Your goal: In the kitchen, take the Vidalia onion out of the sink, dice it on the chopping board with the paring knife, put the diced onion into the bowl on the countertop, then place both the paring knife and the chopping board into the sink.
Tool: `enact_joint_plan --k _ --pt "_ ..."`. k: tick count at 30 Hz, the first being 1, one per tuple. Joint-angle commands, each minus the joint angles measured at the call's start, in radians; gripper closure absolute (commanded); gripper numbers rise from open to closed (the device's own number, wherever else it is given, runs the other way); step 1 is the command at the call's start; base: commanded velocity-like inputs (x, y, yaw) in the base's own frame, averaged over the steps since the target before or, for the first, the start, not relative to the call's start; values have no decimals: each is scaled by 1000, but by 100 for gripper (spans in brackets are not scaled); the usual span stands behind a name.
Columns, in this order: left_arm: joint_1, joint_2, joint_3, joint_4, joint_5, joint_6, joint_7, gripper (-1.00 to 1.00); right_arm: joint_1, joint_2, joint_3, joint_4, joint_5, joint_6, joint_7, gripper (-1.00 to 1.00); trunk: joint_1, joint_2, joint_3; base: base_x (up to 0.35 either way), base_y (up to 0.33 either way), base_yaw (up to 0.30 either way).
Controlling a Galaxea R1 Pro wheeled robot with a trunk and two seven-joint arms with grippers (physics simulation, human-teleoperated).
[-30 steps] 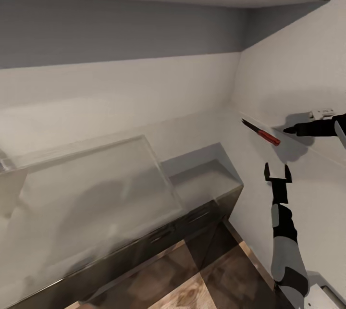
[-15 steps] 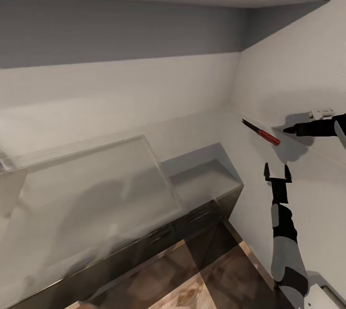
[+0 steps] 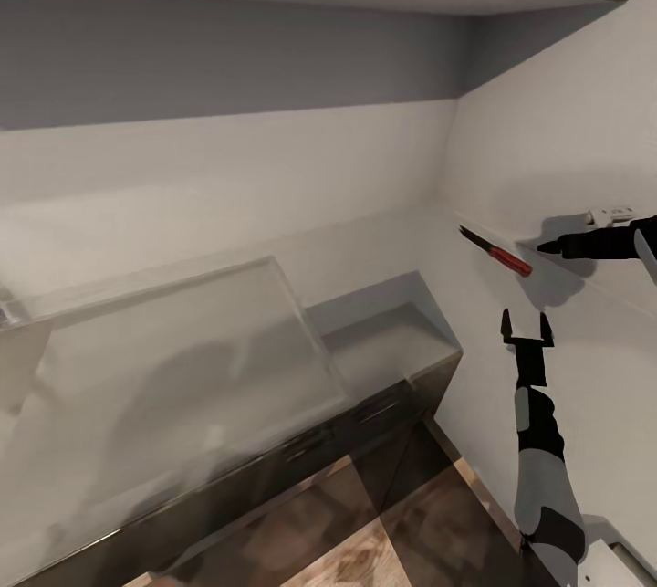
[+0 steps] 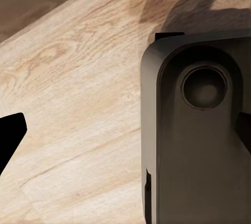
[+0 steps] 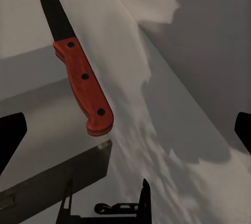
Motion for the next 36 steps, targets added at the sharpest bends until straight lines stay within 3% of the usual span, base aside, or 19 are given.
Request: enact_joint_plan --k 1,26,36 --pt "0 0 0 -1 0 -2 0 -100 0 -1 2 -1 10 2 8 -100 0 0 -1 0 0 0" --pt "0 0 0 -1 0 -2 0 -100 0 1 1 -1 10 2 8 -100 0 0 -10 0 0 23" --pt "0 0 0 -1 0 -2 0 -100 0 1 1 -1 10 2 8 -100 0 0 -24 0 0 0"
